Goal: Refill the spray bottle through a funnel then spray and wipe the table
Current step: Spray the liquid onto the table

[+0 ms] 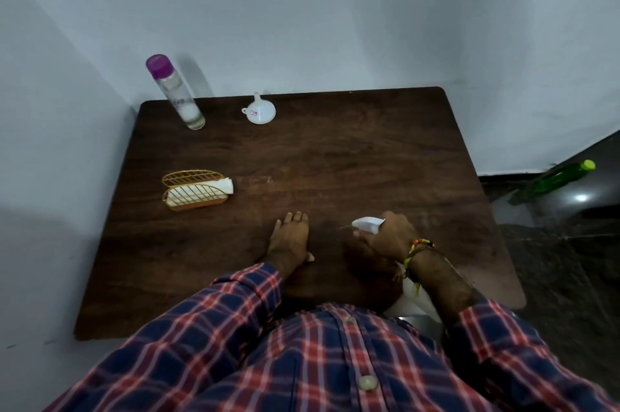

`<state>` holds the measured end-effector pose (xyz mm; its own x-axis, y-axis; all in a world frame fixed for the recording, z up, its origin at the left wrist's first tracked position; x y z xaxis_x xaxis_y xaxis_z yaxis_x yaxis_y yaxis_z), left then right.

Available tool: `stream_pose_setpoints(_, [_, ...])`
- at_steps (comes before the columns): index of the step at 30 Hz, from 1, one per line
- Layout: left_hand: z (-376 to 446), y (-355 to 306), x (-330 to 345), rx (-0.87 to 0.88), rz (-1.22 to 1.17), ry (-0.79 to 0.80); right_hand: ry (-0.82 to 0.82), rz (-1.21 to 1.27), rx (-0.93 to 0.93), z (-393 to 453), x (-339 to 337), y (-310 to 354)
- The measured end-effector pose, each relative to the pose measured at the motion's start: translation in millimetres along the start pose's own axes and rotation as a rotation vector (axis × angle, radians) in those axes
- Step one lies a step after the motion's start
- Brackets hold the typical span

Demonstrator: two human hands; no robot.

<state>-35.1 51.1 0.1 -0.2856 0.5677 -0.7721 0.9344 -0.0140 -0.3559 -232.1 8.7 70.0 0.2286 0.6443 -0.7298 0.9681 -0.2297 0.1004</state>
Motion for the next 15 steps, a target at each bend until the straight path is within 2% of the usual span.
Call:
stream_pose_setpoints(4, [9, -10, 3, 0.021, 0.063, 0.095, -0.071, 0.126, 0.0, 1, -14, -7])
stream_pose_setpoints(7, [16, -18, -4, -0.006, 0.115, 0.198, -0.181, 0.4, 0.083, 0, -39, -15])
stream_pose_setpoints(10, [28, -17, -8, -0.043, 0.071, 0.228, -0.269, 0.554, 0.125, -1, -64, -19])
stream_pose_setpoints(15, [41, -19, -8, -0.07, 0.146, 0.225, -0.307, 0.529, 0.169, -1, -79, -31])
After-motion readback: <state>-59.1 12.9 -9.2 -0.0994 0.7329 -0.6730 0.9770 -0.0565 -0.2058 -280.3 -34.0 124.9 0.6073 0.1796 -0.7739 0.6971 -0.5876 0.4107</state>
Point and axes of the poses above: each hand's wrist, its own z-axis towards the middle knuckle, its own x-axis out of the palm, y = z × x, the point moved 5 cm from there along z, towards the middle knuckle, and after that the axes turned 15 degrees about x, right-handed, at the moved point
